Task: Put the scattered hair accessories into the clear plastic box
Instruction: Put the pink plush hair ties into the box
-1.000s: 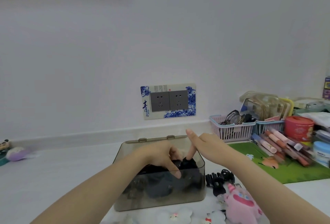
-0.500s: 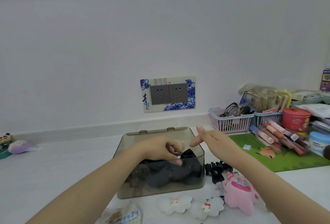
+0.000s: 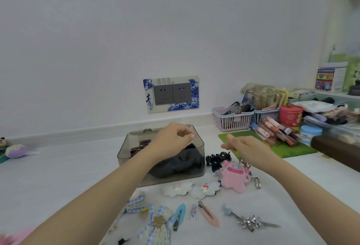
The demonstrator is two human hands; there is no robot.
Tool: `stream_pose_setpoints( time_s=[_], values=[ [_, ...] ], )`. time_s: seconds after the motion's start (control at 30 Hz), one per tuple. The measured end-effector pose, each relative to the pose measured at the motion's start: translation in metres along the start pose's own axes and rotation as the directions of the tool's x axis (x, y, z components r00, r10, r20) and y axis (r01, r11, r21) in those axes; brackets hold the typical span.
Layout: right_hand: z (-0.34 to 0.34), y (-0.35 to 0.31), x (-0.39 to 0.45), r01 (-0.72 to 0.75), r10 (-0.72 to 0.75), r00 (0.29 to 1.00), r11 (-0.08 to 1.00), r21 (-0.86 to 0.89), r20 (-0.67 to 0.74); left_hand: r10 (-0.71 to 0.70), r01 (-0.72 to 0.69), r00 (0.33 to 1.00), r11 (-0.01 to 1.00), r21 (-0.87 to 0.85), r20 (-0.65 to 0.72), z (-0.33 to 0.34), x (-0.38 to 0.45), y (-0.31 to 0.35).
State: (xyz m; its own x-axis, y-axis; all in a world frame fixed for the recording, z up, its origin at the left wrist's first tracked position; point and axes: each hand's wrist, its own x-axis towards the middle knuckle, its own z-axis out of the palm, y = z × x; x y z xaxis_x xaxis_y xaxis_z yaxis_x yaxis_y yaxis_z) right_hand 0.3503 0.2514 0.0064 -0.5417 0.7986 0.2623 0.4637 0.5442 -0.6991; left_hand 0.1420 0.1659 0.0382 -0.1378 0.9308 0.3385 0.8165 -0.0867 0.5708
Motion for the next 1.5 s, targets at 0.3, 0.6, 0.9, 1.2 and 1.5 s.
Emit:
stream_pose_setpoints(
  time_s=[0.3,0.6,0.9,1.2,1.5],
  values=[
    [-0.01,0.027,-0.023,0.034,0.02,0.985,0.952,-0.303,0.171,0.035,-0.034,0.991,0.999,-0.008,0.131,0.042,-0.016,0.021],
    [0.002,0.044,-0.014,0.057,0.011,0.984,0.927,-0.371,0.178,-0.038,0.043,0.955,0.999,-0.009,0.295,0.082,-0.006,0.023],
    [-0.003,0.037,-0.017,0.104,-0.09,0.994,0.935,-0.338,0.058,-0.081,0.172,0.931,0.957,-0.233,0.355,0.081,0.003,0.019],
    [-0.006,0.013,-0.02,0.12,-0.128,0.981,0.991,0.062,0.145,-0.077,0.154,0.972,0.923,-0.352,0.223,0.05,-0.008,0.026],
    [0.038,-0.063,-0.03,0.145,-0.237,0.963,0.861,0.487,0.132,-0.127,0.142,0.989,0.966,-0.217,0.081,-0.043,-0.078,0.014]
  ],
)
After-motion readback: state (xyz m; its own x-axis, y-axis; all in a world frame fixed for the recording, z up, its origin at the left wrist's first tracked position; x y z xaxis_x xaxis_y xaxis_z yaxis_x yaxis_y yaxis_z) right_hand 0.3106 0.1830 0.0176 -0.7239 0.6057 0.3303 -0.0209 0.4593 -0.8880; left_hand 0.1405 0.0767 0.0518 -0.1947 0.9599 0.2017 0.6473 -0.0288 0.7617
